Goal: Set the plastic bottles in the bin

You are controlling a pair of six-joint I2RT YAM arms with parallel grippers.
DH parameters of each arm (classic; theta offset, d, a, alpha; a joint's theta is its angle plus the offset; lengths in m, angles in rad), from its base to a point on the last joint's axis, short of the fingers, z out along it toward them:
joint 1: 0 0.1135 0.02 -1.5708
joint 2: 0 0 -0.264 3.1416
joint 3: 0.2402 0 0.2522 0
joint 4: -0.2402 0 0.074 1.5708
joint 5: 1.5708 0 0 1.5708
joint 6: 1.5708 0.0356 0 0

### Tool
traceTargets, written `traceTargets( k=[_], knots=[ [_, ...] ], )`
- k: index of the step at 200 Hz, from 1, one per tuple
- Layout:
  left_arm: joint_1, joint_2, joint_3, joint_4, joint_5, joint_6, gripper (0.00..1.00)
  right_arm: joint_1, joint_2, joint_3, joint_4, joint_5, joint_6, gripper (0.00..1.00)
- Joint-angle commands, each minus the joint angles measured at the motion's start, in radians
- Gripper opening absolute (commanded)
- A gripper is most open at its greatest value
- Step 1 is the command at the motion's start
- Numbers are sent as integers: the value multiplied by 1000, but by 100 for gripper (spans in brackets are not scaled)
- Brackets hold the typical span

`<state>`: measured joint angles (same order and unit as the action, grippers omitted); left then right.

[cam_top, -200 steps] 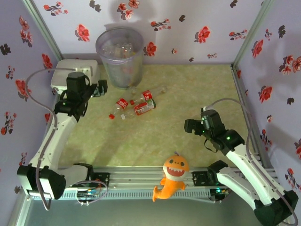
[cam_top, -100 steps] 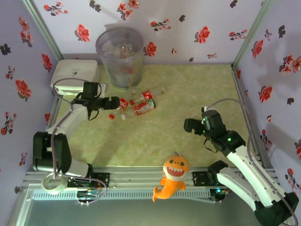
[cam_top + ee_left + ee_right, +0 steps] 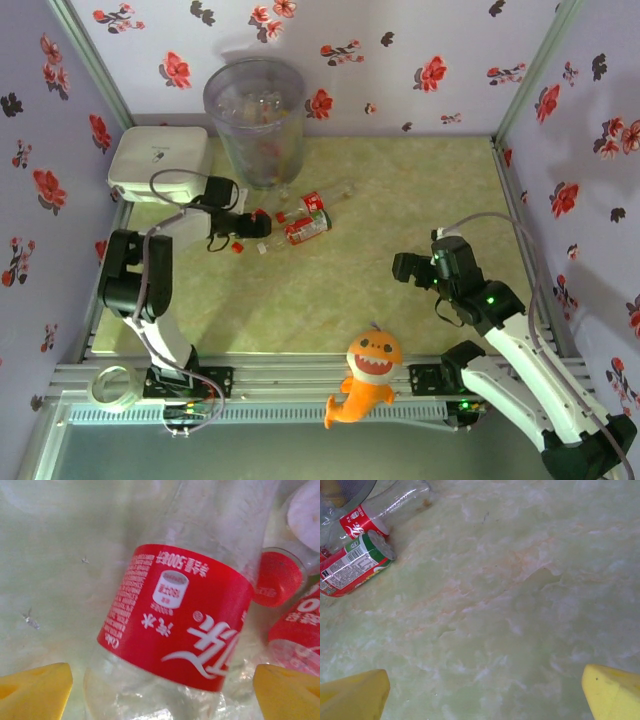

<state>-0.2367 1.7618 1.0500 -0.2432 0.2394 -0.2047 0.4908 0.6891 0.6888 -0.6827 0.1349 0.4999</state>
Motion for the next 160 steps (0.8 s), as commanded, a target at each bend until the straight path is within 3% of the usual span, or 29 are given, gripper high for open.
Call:
traceTargets(
  k=[1, 95, 160],
  knots=[
    [-4, 39, 42, 13, -8, 12, 88, -4, -2, -6, -20, 14, 17, 99],
    [-21, 21, 29, 15, -69, 6, 60, -4, 16, 7, -16, 15, 11, 99],
    [-21, -100, -3, -25, -72, 9, 58, -4, 31, 7, -3, 10, 12, 99]
  ],
)
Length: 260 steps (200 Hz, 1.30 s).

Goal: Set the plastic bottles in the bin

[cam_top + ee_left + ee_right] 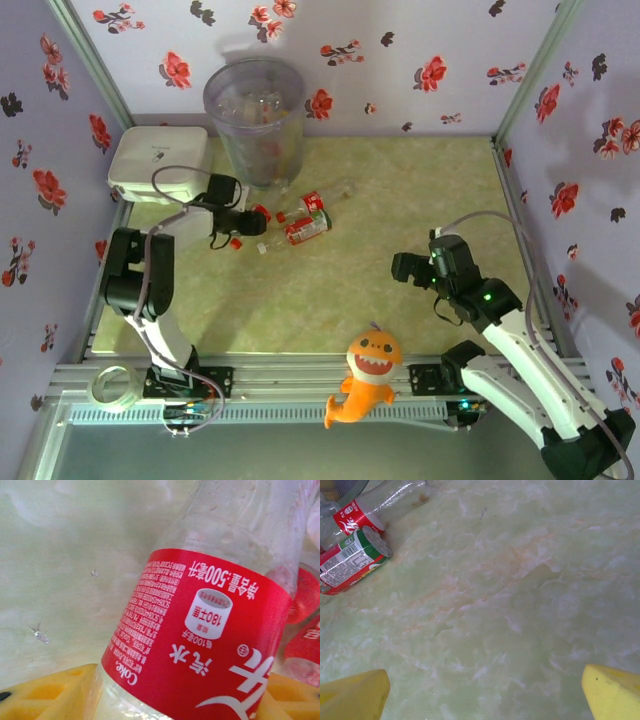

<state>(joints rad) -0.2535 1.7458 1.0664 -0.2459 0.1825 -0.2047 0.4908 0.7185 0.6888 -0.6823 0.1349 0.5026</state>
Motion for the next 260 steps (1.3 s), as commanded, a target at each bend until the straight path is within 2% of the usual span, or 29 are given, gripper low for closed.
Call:
traceTargets(
  k=[1, 23, 67, 103, 138, 165, 183, 202, 260],
  knots=[
    [-4, -88, -21, -24, -15, 9, 58, -4, 2, 7, -3, 9, 9, 99],
    [-6, -174, -58, -36, -13, 4, 57, -4, 0, 6, -4, 11, 8, 99],
    [-10, -351, -102, -107, 13, 22, 46, -3, 10, -3, 18, 8, 8, 99],
    [-27, -489, -57, -216, 37, 58, 43, -3, 22, -3, 33, -1, 5, 99],
    [-24, -585, 59, -271, 18, 61, 32, -3, 20, -2, 35, -3, 5, 99],
    [-17, -529, 247, -353, -31, 115, 28, -3, 7, -3, 25, -5, 8, 99],
    [-13, -446, 392, -410, -74, 159, 12, -3, -14, -3, 10, 1, 9, 99],
    [2, -343, 536, -446, -89, 200, 0, -3, -42, -7, -3, 6, 15, 99],
    [45, 9, 1038, -542, -140, 261, 0, -3, -92, 2, -48, 15, 22, 99]
  ],
)
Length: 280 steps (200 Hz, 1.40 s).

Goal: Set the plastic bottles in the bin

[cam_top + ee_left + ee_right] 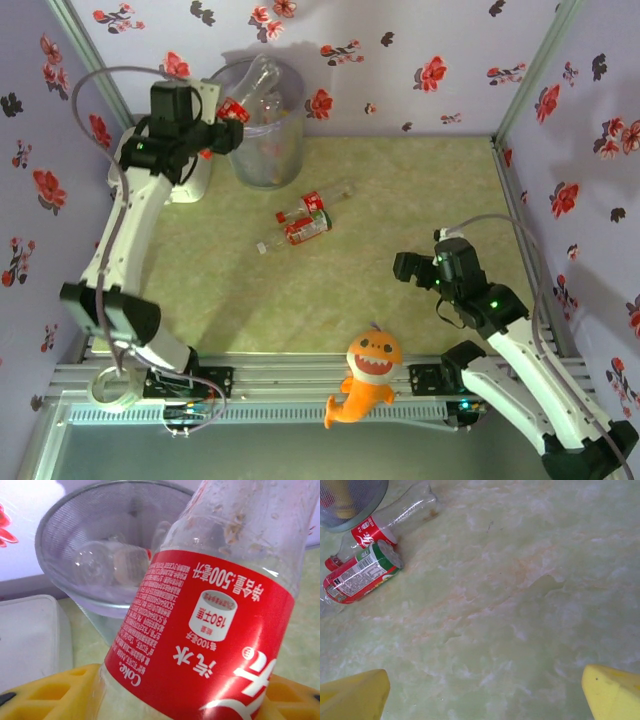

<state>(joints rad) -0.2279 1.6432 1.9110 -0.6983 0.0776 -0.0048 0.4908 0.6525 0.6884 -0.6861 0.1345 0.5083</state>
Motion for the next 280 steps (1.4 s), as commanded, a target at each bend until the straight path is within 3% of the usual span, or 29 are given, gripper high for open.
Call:
traceTargets(
  k=[1, 44, 85, 136, 208, 225, 256, 262, 280],
  knots=[
    [19, 118, 203, -92, -36, 63, 0, -3, -26, 3, -45, 17, 16, 99],
    [28, 370, 565, -196, -92, 112, 0, -3, -64, -11, -65, 27, 22, 99],
    [38, 400, 511, 52, -154, 87, 0, -2, -65, -9, -64, 22, 24, 99],
    [45, 462, 511, 267, -94, 37, 0, -1, -67, -9, -80, 20, 30, 99],
    [44, 640, 645, 279, -64, 99, 0, -2, -76, 10, -120, 36, 21, 99],
    [44, 662, 647, 283, -73, 130, 11, -2, -77, 15, -125, 43, 19, 99],
    [44, 678, 640, 263, -73, 185, 18, -2, -71, 15, -117, 47, 19, 99],
    [44, 677, 636, 260, -73, 193, 26, -2, -67, 14, -115, 47, 19, 99],
    [45, 668, 616, 253, -62, 215, 63, -1, -57, 15, -106, 41, 19, 99]
  ],
)
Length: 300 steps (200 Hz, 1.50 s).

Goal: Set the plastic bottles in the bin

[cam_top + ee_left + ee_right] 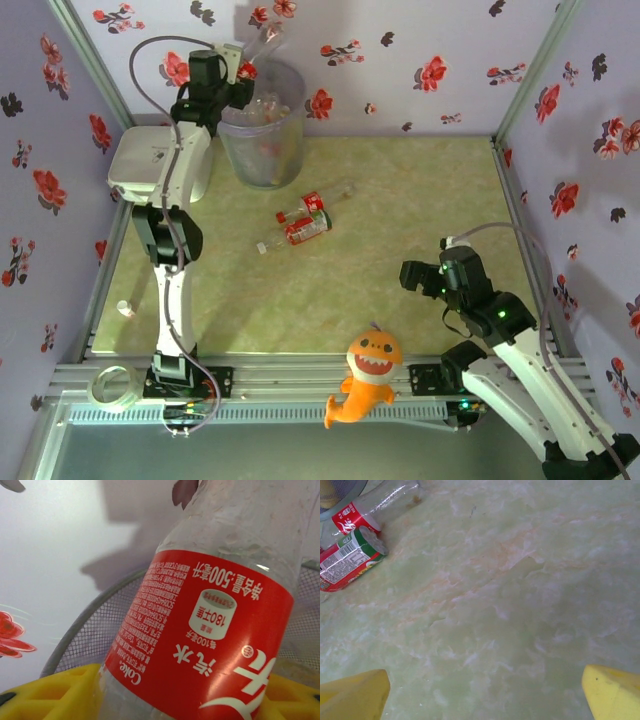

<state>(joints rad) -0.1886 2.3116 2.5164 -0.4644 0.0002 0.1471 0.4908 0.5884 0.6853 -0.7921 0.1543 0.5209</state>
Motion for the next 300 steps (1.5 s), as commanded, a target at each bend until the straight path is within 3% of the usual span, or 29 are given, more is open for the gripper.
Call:
traceTargets(
  k=[1, 25, 41, 81, 148, 206, 241, 300],
  knots=[
    [5, -3, 9, 20, 15, 64, 64, -1, 8, 19, 0, 21, 6, 99],
    [5, -21, -12, 18, 29, 77, 90, -1, 19, 18, 10, 20, 5, 99],
    [5, -34, -17, 17, 38, 82, 100, -1, 23, 18, 15, 18, 6, 99],
    [3, -74, -39, 34, 74, 80, 100, -2, 22, 13, 14, 17, 7, 99],
    [5, -143, -86, 128, 153, -54, 100, -1, 3, 9, 5, 21, 9, 99],
    [5, -169, -117, 90, 150, -101, 90, -1, -22, 6, -18, 34, 8, 99],
    [6, -324, -310, 131, 138, -83, 89, -2, -30, 3, -16, 41, 8, 99],
    [-1, -730, -768, 166, 98, -48, 90, -2, 5, -26, 61, 28, 18, 99]
  ],
)
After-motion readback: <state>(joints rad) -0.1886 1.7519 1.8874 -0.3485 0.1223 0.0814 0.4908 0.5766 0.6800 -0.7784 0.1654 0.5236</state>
